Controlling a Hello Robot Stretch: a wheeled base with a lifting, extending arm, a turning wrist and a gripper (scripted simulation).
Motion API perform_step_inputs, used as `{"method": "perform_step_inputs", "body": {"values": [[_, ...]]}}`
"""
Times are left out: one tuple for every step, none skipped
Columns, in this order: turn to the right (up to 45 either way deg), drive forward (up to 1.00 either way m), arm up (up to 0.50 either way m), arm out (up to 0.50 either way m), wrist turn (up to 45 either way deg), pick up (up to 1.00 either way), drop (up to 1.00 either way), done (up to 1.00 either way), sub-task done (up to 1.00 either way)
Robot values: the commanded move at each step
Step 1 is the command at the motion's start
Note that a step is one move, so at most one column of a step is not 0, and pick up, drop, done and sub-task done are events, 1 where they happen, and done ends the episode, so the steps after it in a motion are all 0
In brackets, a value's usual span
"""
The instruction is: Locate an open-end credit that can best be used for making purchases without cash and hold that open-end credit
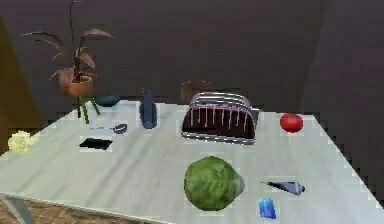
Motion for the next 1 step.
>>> {"method": "perform_step_inputs", "body": {"values": [[-45.0, 0.0, 0.0, 0.0, 0.0, 0.0, 0.0, 0.0, 0.0]]}}
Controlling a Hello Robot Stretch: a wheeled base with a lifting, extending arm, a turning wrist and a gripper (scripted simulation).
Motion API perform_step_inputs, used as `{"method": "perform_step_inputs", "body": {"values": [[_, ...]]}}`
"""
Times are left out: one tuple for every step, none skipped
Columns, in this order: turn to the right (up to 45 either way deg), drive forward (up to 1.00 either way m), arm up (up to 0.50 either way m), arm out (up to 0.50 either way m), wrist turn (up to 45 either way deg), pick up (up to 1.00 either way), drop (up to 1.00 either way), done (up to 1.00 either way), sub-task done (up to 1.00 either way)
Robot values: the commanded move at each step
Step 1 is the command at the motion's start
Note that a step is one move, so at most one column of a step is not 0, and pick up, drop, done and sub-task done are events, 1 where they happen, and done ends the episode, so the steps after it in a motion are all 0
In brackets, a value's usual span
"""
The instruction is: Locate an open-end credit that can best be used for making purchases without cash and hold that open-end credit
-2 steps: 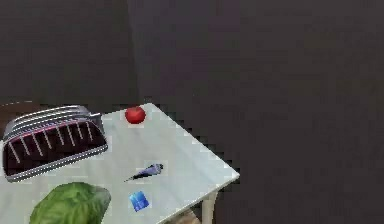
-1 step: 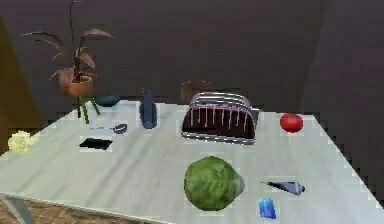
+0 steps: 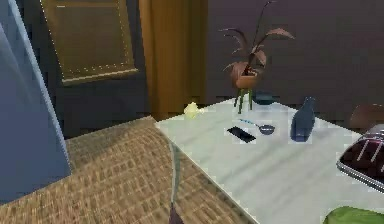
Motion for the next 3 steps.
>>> {"method": "perform_step_inputs", "body": {"values": [[-18.0, 0.0, 0.0, 0.0, 0.0, 0.0, 0.0, 0.0, 0.0], [0.0, 0.0, 0.5, 0.0, 0.0, 0.0, 0.0, 0.0, 0.0], [0.0, 0.0, 0.36, 0.0, 0.0, 0.0, 0.0, 0.0, 0.0]]}}
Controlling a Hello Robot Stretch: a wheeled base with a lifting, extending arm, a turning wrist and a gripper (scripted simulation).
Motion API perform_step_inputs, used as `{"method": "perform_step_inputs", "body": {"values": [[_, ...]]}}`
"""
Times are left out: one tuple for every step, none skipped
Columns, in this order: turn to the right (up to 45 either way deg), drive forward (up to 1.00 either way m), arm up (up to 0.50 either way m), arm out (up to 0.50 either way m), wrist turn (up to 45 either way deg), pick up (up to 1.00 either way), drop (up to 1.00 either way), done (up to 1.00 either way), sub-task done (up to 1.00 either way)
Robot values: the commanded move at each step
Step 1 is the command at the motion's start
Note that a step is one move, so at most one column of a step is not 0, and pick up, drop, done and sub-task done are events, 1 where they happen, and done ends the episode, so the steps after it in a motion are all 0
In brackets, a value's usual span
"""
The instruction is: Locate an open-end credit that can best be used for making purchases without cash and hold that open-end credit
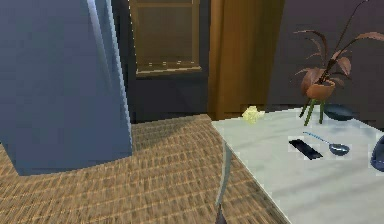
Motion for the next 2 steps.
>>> {"method": "perform_step_inputs", "body": {"values": [[0.0, 0.0, 0.0, 0.26, 0.0, 0.0, 0.0, 0.0, 0.0], [0.0, 0.0, 0.0, 0.0, 45.0, 0.0, 0.0, 0.0, 0.0]]}}
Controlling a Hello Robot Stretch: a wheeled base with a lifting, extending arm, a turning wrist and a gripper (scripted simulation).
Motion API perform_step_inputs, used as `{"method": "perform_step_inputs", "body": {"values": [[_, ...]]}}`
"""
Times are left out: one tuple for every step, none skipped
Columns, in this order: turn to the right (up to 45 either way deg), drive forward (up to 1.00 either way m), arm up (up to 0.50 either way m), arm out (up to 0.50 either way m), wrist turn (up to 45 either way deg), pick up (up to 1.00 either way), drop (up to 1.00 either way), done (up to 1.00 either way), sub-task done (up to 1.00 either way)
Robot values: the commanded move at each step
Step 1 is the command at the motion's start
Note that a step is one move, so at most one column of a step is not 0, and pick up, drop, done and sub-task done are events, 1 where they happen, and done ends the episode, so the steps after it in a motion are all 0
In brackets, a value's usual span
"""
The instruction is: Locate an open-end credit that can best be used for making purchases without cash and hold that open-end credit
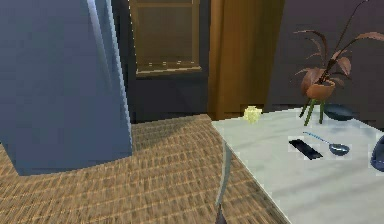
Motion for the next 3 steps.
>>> {"method": "perform_step_inputs", "body": {"values": [[0.0, 0.0, 0.0, 0.0, 45.0, 0.0, 0.0, 0.0, 0.0], [0.0, 0.0, 0.0, 0.0, 45.0, 0.0, 0.0, 0.0, 0.0], [0.0, 0.0, 0.0, 0.0, 27.0, 0.0, 0.0, 0.0, 0.0]]}}
